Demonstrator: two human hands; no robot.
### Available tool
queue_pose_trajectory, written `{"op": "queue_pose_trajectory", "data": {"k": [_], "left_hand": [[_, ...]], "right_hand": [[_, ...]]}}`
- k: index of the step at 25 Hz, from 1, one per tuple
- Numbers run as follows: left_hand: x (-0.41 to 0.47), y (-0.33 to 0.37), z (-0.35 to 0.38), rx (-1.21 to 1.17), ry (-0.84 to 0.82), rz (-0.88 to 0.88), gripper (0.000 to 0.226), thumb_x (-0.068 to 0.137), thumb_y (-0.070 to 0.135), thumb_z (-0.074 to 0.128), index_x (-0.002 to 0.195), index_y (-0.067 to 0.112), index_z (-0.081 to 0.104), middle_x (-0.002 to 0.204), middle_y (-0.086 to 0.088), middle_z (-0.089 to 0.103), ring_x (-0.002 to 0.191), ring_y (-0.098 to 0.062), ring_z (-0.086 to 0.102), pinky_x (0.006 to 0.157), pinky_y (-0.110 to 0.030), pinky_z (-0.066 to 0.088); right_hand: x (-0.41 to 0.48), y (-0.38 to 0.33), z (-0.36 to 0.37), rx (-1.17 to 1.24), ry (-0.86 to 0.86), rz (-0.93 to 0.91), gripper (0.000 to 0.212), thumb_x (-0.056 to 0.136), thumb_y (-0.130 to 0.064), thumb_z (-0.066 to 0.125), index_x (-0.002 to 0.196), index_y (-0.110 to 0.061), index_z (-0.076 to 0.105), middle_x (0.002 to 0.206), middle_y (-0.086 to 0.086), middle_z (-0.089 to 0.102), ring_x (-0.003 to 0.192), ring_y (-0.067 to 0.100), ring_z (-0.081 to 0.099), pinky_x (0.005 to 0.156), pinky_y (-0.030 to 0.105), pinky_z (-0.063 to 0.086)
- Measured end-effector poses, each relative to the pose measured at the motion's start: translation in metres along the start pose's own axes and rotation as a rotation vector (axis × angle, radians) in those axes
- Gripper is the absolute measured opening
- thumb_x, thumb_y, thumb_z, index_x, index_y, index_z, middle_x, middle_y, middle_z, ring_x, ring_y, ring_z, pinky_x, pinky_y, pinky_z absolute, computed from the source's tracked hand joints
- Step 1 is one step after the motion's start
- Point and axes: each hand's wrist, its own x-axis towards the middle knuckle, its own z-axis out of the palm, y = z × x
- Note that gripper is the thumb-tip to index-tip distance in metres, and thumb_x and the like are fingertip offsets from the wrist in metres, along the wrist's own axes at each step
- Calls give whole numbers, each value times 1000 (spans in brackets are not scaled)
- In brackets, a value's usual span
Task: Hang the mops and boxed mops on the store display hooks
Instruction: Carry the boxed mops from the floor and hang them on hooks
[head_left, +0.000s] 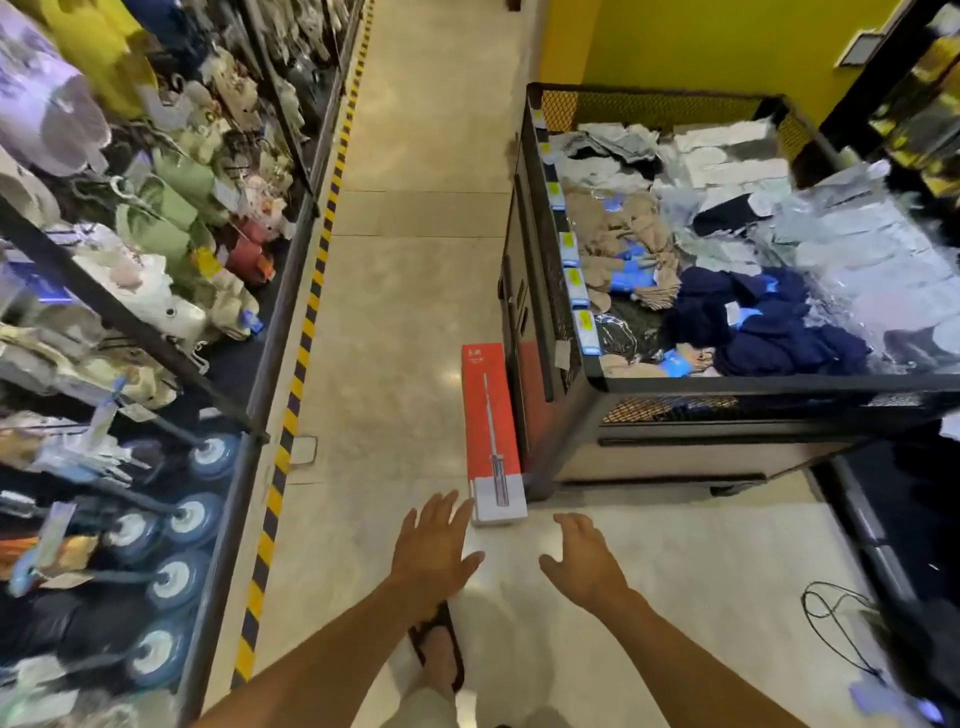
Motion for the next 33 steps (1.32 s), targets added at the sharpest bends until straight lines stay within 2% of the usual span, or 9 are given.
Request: {"op": "queue_pose_trajectory", "data": {"k": [4,8,11,14,21,27,29,31,33], "left_hand": [[65,-18,-20,54,-45,19,81,102,60,43,167,27,8,176,-1,3,162,-24,3,128,-49,6],[122,-26,-7,29,-96,5,78,102,58,45,166,27,12,175,-1,11,162,-25,10,129,-49,12],[163,-35,33,-79,-181,-68,79,100,56,50,165,27,15,171,-1,25,158,-25,23,125,-47,24],[193,-47,83,-238,-220,-214,78,100,53,54,165,27,20,167,0,34,152,-23,35,121,-38,33],[263,-76,207,-413,-317,-335,76,103,50,52,165,23,17,169,-1,31,154,-24,31,120,-38,31],[320,-102,300,-622,-338,-412,70,102,43,56,161,19,28,161,-9,44,145,-28,45,118,-43,41],[344,-107,318,-667,-312,-402,63,105,32,54,161,13,31,161,-13,44,146,-30,45,117,-38,37],[370,-109,335,-750,-325,-408,56,108,18,48,160,9,31,159,-12,45,146,-30,45,113,-31,36],[402,-112,347,-932,-327,-441,51,108,25,48,157,13,38,150,-1,52,138,-29,54,105,-28,42]], "right_hand": [[61,-14,-19,-36,-26,-12,69,98,-38,63,158,-19,33,164,5,32,148,25,37,118,35,38],[123,-9,-14,-38,-125,-26,69,98,-39,61,157,-18,33,164,6,32,146,26,38,116,36,40],[180,11,4,28,-197,18,68,99,-35,62,158,-15,33,163,8,33,146,27,38,117,36,37],[231,37,32,47,-243,64,68,100,-36,63,158,-17,33,163,6,33,147,26,38,118,38,40],[329,87,115,5,-294,96,65,99,-38,65,156,-22,37,160,2,40,143,25,46,115,39,46],[395,121,186,65,-340,186,67,101,-35,65,158,-18,35,161,4,42,144,27,46,114,36,43],[417,130,206,144,-335,267,63,102,-30,63,157,-14,36,160,7,44,141,27,48,104,29,44],[439,135,221,210,-311,326,55,105,-25,60,154,-10,41,154,11,49,136,29,51,93,23,38],[462,137,234,288,-285,369,58,104,-27,61,155,-10,40,154,12,50,139,31,50,95,26,38]]}}
